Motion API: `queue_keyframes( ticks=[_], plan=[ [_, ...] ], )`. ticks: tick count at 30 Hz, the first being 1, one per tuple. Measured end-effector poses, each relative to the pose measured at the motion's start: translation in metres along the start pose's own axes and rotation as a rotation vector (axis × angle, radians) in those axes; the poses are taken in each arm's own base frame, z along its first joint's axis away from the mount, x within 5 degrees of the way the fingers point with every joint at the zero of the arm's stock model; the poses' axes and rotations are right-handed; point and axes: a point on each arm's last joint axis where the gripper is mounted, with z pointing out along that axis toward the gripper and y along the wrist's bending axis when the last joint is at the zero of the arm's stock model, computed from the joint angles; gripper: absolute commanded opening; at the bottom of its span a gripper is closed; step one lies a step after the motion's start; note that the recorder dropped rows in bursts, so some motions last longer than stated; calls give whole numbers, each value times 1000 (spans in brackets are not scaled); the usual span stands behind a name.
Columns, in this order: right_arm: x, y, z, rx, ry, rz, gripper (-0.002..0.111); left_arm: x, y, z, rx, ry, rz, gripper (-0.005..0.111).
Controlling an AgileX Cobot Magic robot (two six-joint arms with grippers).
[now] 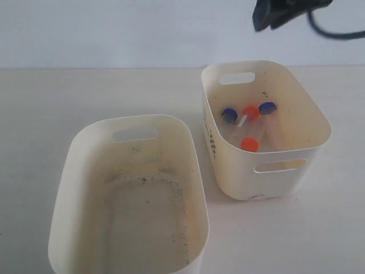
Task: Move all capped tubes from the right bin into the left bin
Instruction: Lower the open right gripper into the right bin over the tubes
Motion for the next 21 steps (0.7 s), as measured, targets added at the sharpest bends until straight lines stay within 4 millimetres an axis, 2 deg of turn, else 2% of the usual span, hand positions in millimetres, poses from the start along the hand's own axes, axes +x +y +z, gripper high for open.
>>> queue_keyframes(
  ticks=[4, 7, 9, 13, 18, 21],
  plan=[
    [-1, 5, 64, 107, 133, 18, 19, 0, 0, 0, 0, 0, 0, 4],
    [0, -3, 99, 142, 238, 84, 19, 0, 0, 0, 0, 0, 0, 4],
    [-1, -13, 114, 136, 295, 150, 19, 0, 0, 0, 0, 0, 0, 4],
    [0, -22, 126, 128, 337, 204, 23, 0, 0, 0, 0, 0, 0, 4],
    [0, -21, 130, 123, 347, 216, 52, 0, 0, 0, 0, 0, 0, 4],
    [4, -21, 138, 142, 387, 225, 54, 0, 0, 0, 0, 0, 0, 4]
  ],
)
